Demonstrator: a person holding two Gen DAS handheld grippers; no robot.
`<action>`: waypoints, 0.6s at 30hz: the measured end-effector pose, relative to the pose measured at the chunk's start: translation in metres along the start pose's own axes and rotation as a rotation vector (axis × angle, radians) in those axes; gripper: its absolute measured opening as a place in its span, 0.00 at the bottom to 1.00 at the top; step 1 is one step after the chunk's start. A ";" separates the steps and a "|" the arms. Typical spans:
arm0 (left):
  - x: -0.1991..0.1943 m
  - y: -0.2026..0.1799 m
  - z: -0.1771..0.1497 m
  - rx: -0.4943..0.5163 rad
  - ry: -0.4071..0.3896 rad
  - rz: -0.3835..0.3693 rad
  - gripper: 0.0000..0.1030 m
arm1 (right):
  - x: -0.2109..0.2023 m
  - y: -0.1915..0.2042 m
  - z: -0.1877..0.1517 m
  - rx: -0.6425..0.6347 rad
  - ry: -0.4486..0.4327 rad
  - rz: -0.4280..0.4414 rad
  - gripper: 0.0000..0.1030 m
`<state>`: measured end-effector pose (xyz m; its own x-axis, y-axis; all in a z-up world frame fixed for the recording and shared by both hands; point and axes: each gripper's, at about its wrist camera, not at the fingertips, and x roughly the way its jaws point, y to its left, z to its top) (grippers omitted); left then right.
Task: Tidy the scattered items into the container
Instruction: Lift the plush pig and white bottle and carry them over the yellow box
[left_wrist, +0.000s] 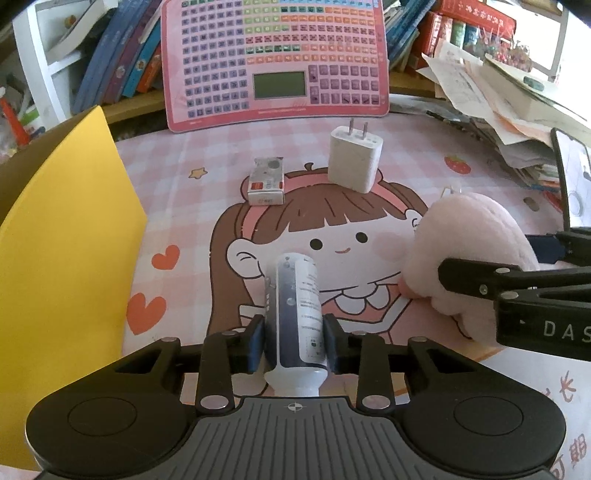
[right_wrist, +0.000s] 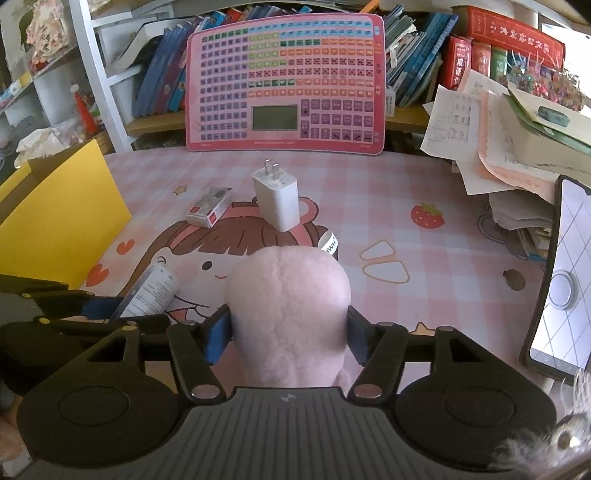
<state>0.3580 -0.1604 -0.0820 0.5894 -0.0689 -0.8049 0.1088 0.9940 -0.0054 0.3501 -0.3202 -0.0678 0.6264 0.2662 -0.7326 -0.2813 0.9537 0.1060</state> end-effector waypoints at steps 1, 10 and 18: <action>0.000 0.001 0.000 -0.007 0.004 -0.005 0.30 | 0.000 -0.001 0.002 -0.001 -0.001 0.001 0.54; -0.035 0.006 -0.006 -0.098 -0.022 -0.135 0.30 | -0.029 0.001 -0.006 0.033 -0.019 0.003 0.52; -0.066 0.010 -0.025 -0.059 -0.042 -0.167 0.30 | -0.058 0.020 -0.029 0.043 -0.006 0.014 0.52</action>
<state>0.2999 -0.1433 -0.0434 0.5999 -0.2354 -0.7647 0.1612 0.9717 -0.1726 0.2872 -0.3207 -0.0425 0.6271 0.2802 -0.7268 -0.2586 0.9550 0.1450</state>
